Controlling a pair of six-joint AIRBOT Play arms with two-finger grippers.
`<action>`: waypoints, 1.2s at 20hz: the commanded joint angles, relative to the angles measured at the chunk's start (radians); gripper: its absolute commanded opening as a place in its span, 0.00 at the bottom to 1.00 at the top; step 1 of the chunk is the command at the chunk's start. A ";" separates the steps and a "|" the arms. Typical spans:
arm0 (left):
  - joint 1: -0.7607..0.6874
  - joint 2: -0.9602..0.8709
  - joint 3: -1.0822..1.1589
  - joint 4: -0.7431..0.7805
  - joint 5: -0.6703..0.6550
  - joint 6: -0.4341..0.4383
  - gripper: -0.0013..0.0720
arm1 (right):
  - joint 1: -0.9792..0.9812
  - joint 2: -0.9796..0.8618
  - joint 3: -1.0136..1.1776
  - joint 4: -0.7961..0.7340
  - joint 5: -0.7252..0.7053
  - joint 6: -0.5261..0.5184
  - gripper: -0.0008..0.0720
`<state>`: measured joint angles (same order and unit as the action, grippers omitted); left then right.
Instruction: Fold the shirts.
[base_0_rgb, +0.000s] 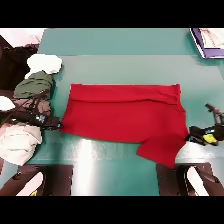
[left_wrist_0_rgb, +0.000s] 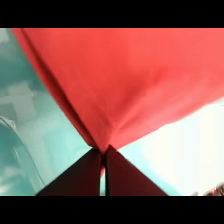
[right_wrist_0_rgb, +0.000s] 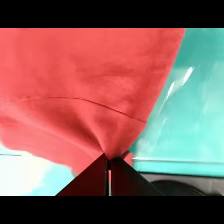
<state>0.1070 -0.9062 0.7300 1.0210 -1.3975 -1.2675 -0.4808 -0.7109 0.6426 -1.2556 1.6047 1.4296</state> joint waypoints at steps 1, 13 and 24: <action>0.000 0.089 0.023 -0.097 -0.104 -0.042 0.05 | 0.001 0.121 0.113 0.010 0.046 0.022 0.03; 0.000 -0.195 0.149 -0.089 0.465 -0.070 0.05 | 0.242 -0.380 0.447 -0.087 -0.289 0.036 0.03; 0.000 -0.551 0.389 -0.171 0.606 -0.050 0.72 | 0.309 -0.785 0.732 -0.046 -0.452 0.123 0.26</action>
<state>0.1070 -1.3800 1.0657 0.8871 -0.8463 -1.3106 -0.1955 -1.4055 1.3109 -1.3293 1.2263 1.4979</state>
